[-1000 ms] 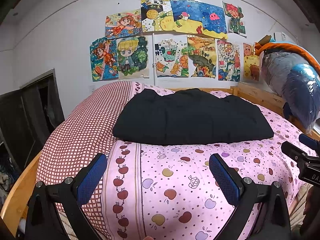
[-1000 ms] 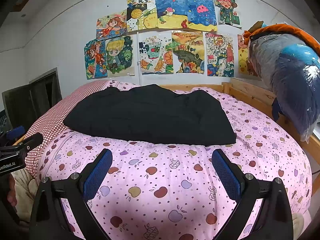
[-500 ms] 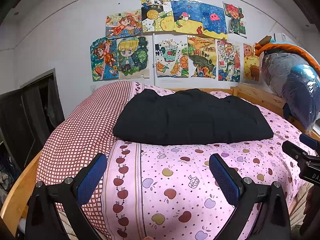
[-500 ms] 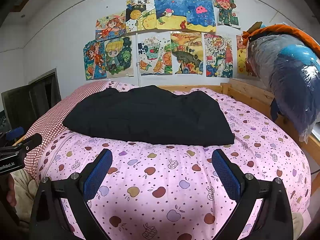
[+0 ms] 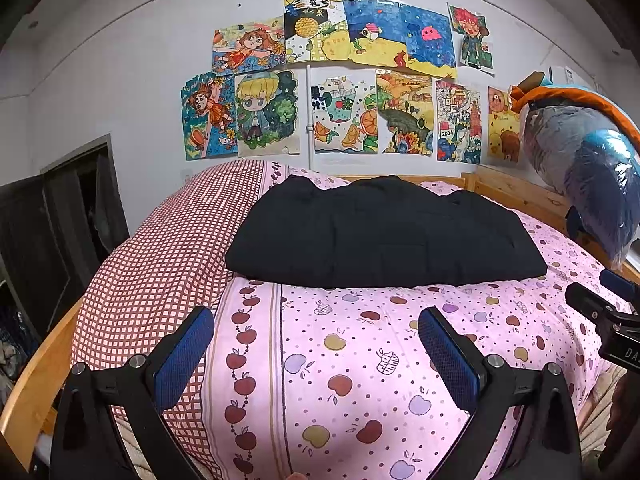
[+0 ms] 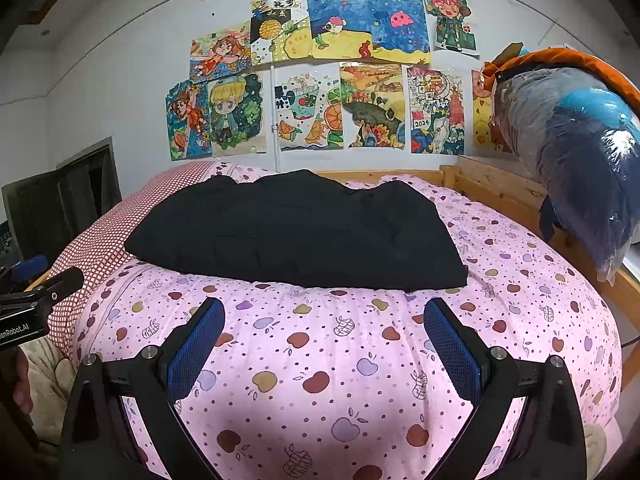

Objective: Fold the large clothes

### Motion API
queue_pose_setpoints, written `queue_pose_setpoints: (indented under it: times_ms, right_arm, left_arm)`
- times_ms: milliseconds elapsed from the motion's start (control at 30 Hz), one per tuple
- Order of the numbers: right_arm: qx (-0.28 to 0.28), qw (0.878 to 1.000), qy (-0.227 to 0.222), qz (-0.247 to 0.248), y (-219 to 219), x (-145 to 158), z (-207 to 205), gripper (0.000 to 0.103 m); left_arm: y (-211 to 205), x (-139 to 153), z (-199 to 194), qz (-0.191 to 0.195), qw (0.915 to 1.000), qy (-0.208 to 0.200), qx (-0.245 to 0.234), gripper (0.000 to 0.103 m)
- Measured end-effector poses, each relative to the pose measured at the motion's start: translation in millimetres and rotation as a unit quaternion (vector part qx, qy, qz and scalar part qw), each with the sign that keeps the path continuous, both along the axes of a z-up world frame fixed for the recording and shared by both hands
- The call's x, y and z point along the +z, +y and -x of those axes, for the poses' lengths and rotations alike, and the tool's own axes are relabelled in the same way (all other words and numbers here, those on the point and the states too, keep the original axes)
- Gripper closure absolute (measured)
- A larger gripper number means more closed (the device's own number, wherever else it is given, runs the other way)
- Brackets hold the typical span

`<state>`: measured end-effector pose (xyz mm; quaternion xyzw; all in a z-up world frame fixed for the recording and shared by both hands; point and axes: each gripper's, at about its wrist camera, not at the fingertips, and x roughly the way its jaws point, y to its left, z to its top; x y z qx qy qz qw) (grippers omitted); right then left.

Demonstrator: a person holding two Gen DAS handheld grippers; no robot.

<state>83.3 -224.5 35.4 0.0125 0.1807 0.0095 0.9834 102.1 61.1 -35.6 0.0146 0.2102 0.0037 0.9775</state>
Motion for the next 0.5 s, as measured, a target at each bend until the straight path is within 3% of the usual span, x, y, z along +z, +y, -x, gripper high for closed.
queue_pose_setpoints:
  times_ms: [500]
  right_arm:
    - [-0.002,1.0,0.002,-0.001,-1.2,-2.2,1.5,0.005]
  left_arm:
    - [0.3,-1.3,-0.2,0.001,1.0,0.001,0.001,0.0]
